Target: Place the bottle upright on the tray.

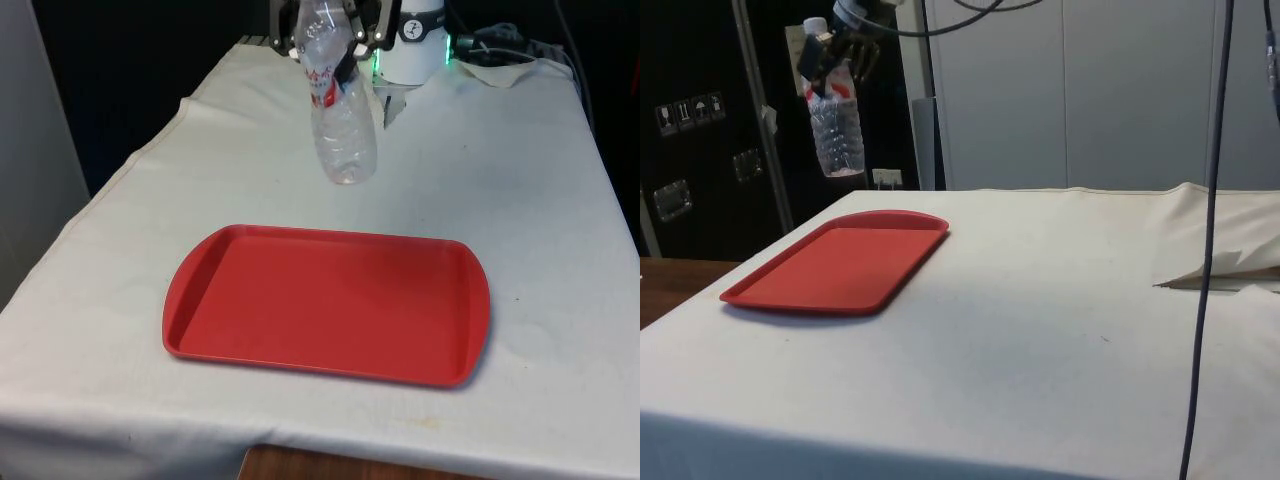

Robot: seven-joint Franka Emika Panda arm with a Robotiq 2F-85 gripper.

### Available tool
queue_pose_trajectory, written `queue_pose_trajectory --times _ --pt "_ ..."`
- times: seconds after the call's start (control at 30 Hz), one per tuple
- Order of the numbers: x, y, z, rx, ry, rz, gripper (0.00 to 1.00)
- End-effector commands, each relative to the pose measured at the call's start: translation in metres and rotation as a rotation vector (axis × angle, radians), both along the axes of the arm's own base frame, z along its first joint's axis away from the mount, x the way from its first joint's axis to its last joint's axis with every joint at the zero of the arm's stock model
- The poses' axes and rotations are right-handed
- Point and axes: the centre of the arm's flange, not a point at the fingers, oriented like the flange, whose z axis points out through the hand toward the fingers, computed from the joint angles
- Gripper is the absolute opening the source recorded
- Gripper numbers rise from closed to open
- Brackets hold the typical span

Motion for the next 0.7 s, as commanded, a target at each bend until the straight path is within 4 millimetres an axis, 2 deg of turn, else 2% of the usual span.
queue_pose_trajectory --times 0.0,0.33,0.37,0.4,0.6,0.63,0.67 --pt "0.001 0.004 -0.001 -0.002 -0.016 0.003 0.00" --pt "0.003 0.007 -0.017 -0.026 -0.051 -0.002 0.00" --pt "0.003 0.002 -0.019 -0.034 -0.035 -0.005 0.00" --pt "0.003 0.008 -0.018 -0.026 -0.053 -0.004 0.00" --pt "0.005 0.013 -0.022 -0.029 -0.077 -0.005 0.00" --pt "0.004 0.003 -0.026 -0.042 -0.054 -0.013 0.00" --pt "0.005 0.014 -0.022 -0.030 -0.080 -0.004 0.00"
